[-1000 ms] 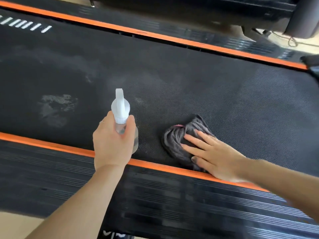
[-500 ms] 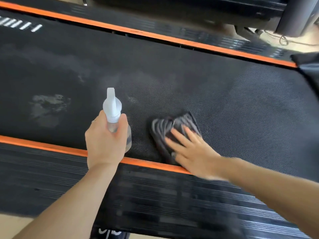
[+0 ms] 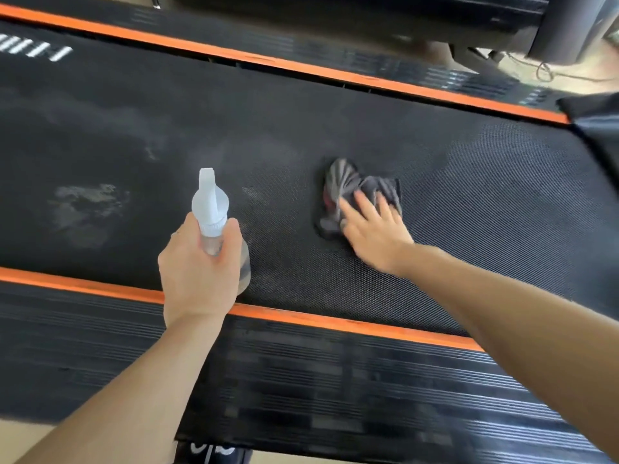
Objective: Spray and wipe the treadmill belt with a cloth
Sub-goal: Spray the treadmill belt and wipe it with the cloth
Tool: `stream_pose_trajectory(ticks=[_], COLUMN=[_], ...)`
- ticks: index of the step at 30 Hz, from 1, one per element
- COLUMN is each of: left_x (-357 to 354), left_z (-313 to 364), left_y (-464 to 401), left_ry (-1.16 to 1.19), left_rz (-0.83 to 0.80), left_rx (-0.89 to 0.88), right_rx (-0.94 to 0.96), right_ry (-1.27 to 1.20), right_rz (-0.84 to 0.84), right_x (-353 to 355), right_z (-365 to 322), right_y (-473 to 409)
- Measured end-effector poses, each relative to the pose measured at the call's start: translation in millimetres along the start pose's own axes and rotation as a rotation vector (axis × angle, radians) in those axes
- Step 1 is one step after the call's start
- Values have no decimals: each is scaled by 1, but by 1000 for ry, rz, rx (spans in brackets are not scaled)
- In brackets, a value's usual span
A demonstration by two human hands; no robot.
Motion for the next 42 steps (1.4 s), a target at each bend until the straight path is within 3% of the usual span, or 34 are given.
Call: stream_pose_trajectory(ticks=[3,6,9,12,17,19,21,24,32,38,42], left_x=[0,2,1,1,1,0,1,1,2,15,61], left_z=[0,3,3,4,4,2,3,2,-1,0,-2], left_y=[1,3,3,3,4,3,3,3,0,-14,-53], left_ry=[-7,0,-23,-29,-16,-26,-9,-1,17,203,201], left_rz=[-6,-16,-25,-12,0,3,6,4,5,5,8], left_rx=[10,15,8,4,14,0,0,9,19,198,229], right_rx=[214,234,39,-205,-260,-101,178,403,462,645,632], right_ry=[76,-19,-62,-25,-85,8,108,95,100,127,127], right_rz=[-71,-54,76,57,82,84,73,-79,-327,-199,-125], right_x=[-18,-8,-5,-11,-1,-3,-17,-22,-1,-2,-7], right_z=[-18,-3,10,1,-8,-28,-57,-63,-18,-103,-153], right_y=[81,125,102,49,-23,-16,14,59,106,18,-15])
Point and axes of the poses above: each hand's wrist, its own y-axis away from the middle knuckle, its own x-axis out of the back of the hand, z = x × y, the point moved 2 cm from there along -y, towards the middle knuckle, and after that the axes turned 11 degrees about x, right-handed, at the moved point
